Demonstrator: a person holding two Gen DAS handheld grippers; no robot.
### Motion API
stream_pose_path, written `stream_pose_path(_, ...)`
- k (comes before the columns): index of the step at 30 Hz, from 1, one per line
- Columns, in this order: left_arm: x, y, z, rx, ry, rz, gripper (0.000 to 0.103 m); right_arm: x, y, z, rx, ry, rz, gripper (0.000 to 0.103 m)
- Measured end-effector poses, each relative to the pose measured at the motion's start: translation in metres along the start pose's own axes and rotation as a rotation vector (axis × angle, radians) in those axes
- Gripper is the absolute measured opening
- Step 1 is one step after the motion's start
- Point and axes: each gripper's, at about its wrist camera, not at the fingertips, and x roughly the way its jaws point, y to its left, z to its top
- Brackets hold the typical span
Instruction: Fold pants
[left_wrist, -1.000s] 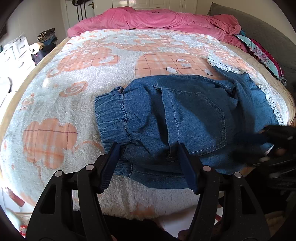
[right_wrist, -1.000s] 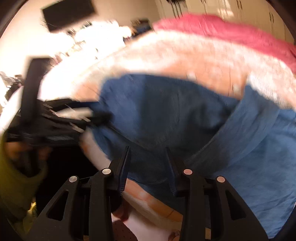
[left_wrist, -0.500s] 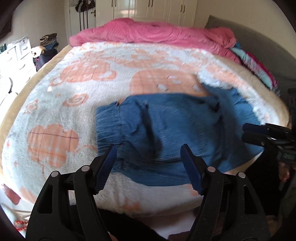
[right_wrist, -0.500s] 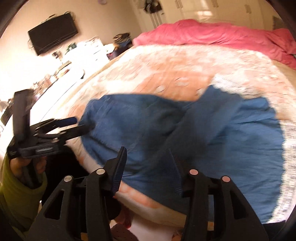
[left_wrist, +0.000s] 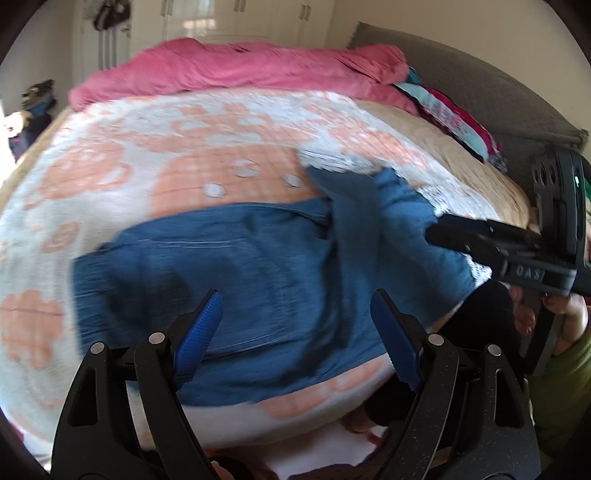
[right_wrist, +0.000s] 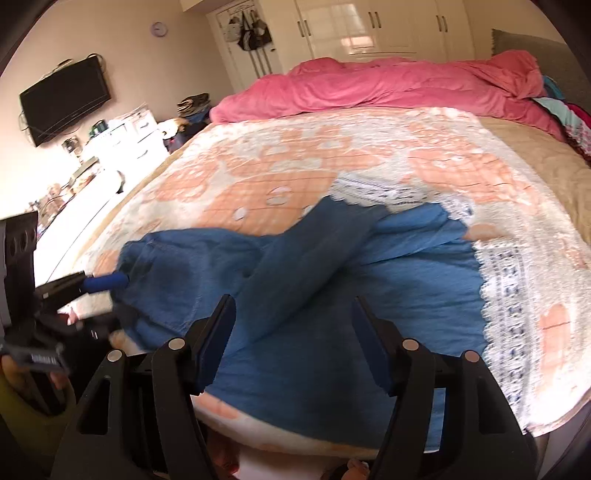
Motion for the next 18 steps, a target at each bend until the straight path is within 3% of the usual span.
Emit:
stream_pose_path(7, 0.057, -0.012, 0.026, -0.021, 0.102, -0.154, 0.072, 0.004, -0.024, 0.021, 0.010, 0.003, -0.062, 0.069)
stream_pose_path(9, 0.073, -0.013, 0.030, -0.019, 0.131, -0.145, 0.058, 0.008, -0.031, 0.029, 0.010, 0.007, -0.090, 0.069)
stream_pose_path(13, 0.093, -0.012, 0.030, -0.059, 0.142, -0.193, 0.048, 0.023, -0.039, 0.043, 0.002, 0.036, -0.117, 0.069)
stream_pose_path(15, 0.094, -0.013, 0.027, -0.058, 0.127, -0.200, 0.028, 0.036, -0.039, 0.052, -0.016, 0.057, -0.133, 0.069)
stream_pose_path(17, 0.095, -0.015, 0.024, -0.056, 0.109, -0.229, 0.018, 0.052, -0.036, 0.064, -0.036, 0.075, -0.137, 0.069)
stream_pose_path(18, 0.095, -0.015, 0.023, -0.056, 0.098, -0.252, 0.018, 0.058, -0.035, 0.068, -0.043, 0.079, -0.137, 0.069)
